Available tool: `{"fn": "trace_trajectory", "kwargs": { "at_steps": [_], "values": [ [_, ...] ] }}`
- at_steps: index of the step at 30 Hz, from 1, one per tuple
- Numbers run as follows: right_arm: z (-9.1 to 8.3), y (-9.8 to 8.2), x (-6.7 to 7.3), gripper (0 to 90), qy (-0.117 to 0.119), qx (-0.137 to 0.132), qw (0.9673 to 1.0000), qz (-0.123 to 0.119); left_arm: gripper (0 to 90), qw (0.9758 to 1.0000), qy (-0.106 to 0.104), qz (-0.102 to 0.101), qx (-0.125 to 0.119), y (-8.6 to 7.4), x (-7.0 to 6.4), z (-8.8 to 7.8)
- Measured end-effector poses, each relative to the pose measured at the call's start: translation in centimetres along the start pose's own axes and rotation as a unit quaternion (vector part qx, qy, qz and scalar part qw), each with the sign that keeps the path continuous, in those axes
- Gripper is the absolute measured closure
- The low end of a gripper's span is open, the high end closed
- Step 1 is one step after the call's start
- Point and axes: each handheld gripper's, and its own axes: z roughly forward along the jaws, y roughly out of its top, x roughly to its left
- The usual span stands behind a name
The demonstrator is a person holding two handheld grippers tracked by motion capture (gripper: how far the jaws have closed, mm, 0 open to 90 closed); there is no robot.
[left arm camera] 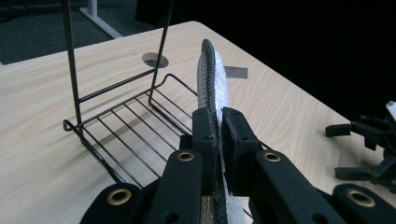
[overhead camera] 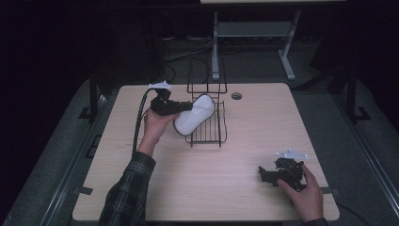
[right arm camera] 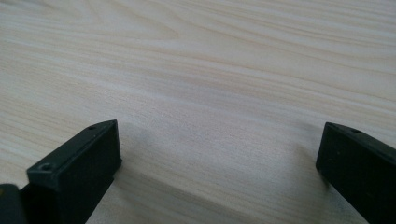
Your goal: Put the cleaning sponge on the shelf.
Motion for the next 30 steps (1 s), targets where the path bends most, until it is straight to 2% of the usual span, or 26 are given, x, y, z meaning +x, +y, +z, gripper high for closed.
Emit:
{"fn": "trace_trajectory", "kwargs": {
  "at_steps": [2,8,11,15,21,22,25,27,30],
  "values": [
    [0.0,0.0,0.0,0.0,0.0,0.0,1.0,0.0,84.0,1.0,-0.001,0.004,0.005,0.1,0.2,0.5],
    [0.0,0.0,0.0,0.0,0.0,0.0,1.0,0.0,83.9,0.9999,-0.004,-0.016,0.001,-0.1,0.8,1.9],
    [0.0,0.0,0.0,0.0,0.0,0.0,1.0,0.0,83.8,0.9999,-0.001,-0.013,0.008,-0.1,1.2,2.3],
    [0.0,0.0,0.0,0.0,0.0,0.0,1.0,0.0,83.7,0.9997,0.0,-0.022,0.007,-0.1,1.4,2.9],
    [0.0,0.0,0.0,0.0,0.0,0.0,1.0,0.0,83.1,0.9997,0.013,-0.021,0.009,-0.3,1.3,3.7],
    [0.0,0.0,0.0,0.0,0.0,0.0,1.0,0.0,82.8,0.9996,0.017,-0.013,0.018,-0.4,1.6,3.7],
    [0.0,0.0,0.0,0.0,0.0,0.0,1.0,0.0,82.4,0.9995,0.021,-0.013,0.021,-0.5,1.7,3.8],
    [0.0,0.0,0.0,0.0,0.0,0.0,1.0,0.0,81.8,0.9992,0.022,-0.008,0.031,-0.5,1.9,3.8],
    [0.0,0.0,0.0,0.0,0.0,0.0,1.0,0.0,80.6,0.999,0.029,-0.011,0.031,-0.6,1.9,4.0]
  ]
}}
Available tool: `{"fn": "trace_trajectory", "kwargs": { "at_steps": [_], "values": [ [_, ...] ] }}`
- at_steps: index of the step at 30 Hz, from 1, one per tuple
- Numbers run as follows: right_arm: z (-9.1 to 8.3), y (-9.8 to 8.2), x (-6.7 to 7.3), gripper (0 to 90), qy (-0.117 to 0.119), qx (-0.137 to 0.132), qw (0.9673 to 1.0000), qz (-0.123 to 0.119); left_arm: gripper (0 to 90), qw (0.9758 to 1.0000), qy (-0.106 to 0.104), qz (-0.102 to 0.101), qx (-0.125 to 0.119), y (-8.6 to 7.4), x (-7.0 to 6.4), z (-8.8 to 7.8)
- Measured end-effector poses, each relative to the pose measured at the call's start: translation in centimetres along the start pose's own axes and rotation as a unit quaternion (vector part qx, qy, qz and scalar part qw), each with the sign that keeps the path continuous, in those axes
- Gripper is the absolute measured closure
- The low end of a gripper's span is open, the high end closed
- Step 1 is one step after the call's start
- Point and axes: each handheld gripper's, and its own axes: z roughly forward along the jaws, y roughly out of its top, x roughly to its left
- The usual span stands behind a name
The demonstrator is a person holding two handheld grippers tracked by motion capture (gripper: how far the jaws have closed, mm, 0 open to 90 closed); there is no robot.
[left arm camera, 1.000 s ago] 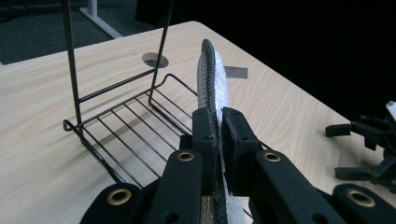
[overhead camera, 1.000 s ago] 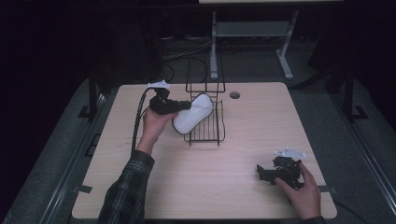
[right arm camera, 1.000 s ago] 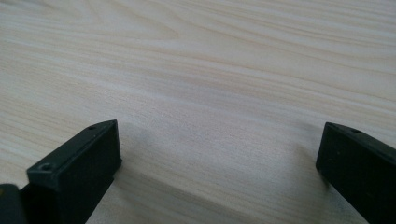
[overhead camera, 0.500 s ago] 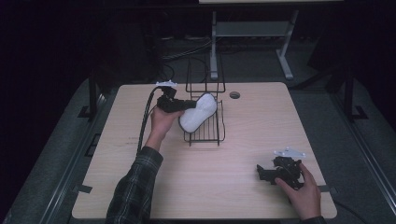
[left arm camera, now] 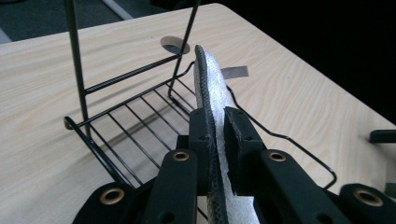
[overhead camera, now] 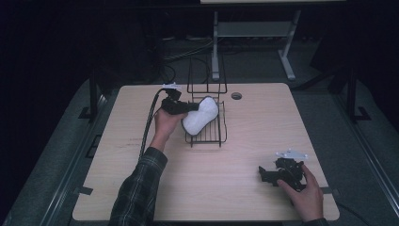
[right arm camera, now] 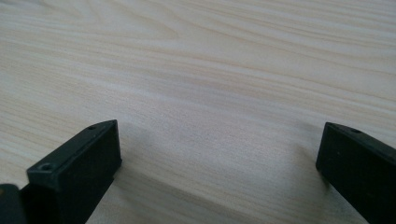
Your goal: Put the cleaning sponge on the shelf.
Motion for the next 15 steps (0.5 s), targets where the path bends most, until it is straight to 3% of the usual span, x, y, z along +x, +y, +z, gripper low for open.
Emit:
{"fn": "trace_trajectory", "kwargs": {
  "at_steps": [8,15],
  "values": [
    [0.0,0.0,0.0,0.0,0.0,0.0,1.0,0.0,77.0,0.9995,0.028,0.01,0.013,-0.2,0.2,0.7],
    [0.0,0.0,0.0,0.0,0.0,0.0,1.0,0.0,75.6,0.9992,0.032,0.005,0.024,-0.5,0.4,1.1]
  ]
}}
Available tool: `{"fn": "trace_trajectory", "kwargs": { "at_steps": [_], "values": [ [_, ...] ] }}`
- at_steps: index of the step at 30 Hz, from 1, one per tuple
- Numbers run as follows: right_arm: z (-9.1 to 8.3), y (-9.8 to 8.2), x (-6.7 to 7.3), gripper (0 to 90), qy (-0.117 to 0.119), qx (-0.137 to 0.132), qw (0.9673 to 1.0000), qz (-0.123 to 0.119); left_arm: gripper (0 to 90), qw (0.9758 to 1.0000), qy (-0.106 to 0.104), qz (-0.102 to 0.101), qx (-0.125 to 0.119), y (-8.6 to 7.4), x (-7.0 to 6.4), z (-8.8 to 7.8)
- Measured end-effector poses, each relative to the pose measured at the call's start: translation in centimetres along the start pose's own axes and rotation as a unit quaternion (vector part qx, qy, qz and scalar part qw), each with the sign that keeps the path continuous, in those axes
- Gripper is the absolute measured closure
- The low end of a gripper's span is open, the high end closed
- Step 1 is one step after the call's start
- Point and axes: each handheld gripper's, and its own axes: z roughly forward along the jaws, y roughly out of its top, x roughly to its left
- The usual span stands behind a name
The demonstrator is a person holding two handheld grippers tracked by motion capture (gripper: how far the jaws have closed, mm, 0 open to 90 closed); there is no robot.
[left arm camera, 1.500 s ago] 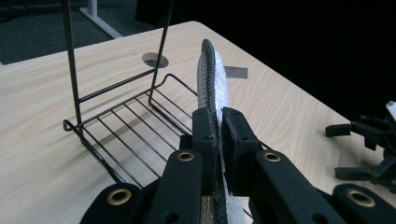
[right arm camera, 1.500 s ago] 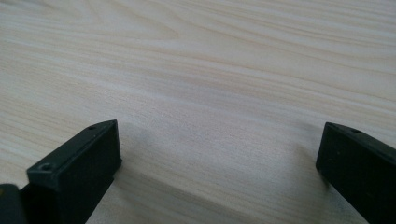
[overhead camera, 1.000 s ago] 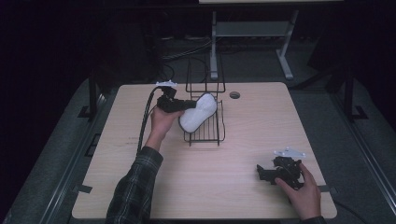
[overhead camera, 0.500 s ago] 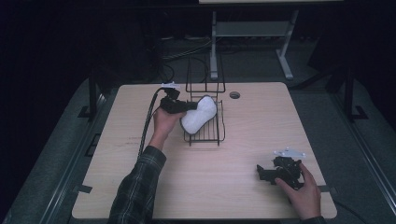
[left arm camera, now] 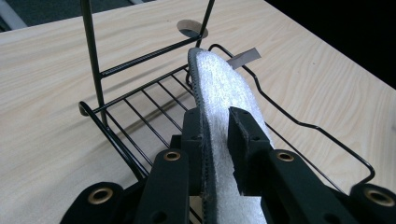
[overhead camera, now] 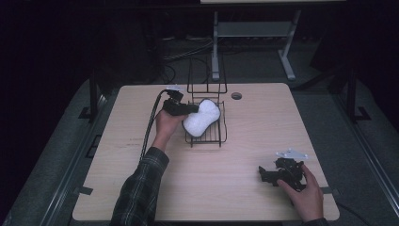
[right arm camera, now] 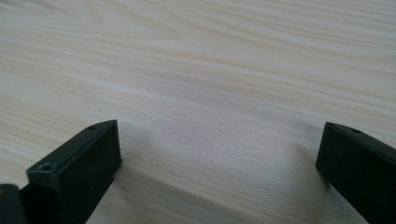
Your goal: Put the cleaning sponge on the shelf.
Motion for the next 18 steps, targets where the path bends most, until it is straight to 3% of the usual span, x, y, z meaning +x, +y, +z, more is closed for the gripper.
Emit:
{"fn": "trace_trajectory", "kwargs": {
  "at_steps": [7,10,15,18],
  "values": [
    [0.0,0.0,0.0,0.0,0.0,0.0,1.0,0.0,68.9,0.9999,0.014,0.003,0.004,0.0,0.1,-0.2],
    [0.0,0.0,0.0,0.0,0.0,0.0,1.0,0.0,71.8,0.9999,0.011,0.005,0.001,-0.2,0.0,-0.6],
    [0.0,0.0,0.0,0.0,0.0,0.0,1.0,0.0,88.5,0.9998,-0.005,0.015,0.012,-0.7,-0.5,-1.2],
    [0.0,0.0,0.0,0.0,0.0,0.0,1.0,0.0,89.6,0.9997,-0.011,0.022,0.008,-1.1,-0.9,-1.6]
  ]
}}
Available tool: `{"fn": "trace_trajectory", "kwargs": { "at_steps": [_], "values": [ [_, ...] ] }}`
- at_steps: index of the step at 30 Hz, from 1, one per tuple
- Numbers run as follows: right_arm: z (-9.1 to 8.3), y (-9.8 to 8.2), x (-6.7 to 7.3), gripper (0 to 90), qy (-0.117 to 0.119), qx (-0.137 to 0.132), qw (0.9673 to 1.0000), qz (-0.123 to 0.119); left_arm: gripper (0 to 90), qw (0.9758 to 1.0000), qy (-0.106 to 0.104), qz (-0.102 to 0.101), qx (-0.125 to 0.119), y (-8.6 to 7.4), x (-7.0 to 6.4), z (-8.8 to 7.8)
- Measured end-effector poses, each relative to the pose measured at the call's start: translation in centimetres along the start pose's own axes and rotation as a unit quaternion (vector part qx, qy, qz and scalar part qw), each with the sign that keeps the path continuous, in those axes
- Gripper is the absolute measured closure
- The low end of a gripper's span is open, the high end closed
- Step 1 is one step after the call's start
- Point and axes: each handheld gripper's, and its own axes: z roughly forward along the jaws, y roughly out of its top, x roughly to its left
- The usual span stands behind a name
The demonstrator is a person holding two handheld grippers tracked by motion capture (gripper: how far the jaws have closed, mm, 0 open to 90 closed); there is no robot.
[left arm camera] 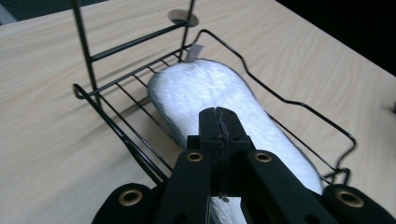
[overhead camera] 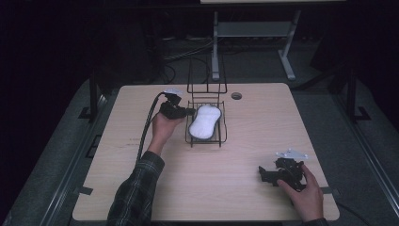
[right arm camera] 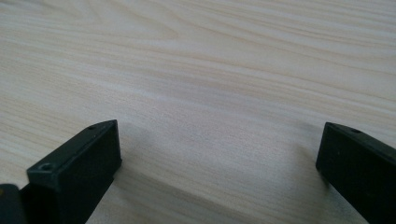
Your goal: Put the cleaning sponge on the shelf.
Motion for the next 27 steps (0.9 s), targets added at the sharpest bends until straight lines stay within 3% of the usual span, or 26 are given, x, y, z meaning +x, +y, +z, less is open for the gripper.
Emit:
{"fn": "trace_trajectory", "kwargs": {
  "at_steps": [8,15,27],
  "values": [
    [0.0,0.0,0.0,0.0,0.0,0.0,1.0,0.0,89.6,0.9995,-0.016,0.022,0.012,-1.8,-1.7,-0.6],
    [0.0,0.0,0.0,0.0,0.0,0.0,1.0,0.0,89.6,0.9987,-0.027,0.03,0.031,-3.5,-2.9,0.1],
    [0.0,0.0,0.0,0.0,0.0,0.0,1.0,0.0,89.6,0.9982,-0.036,0.036,0.032,-3.3,-3.8,1.3]
  ]
}}
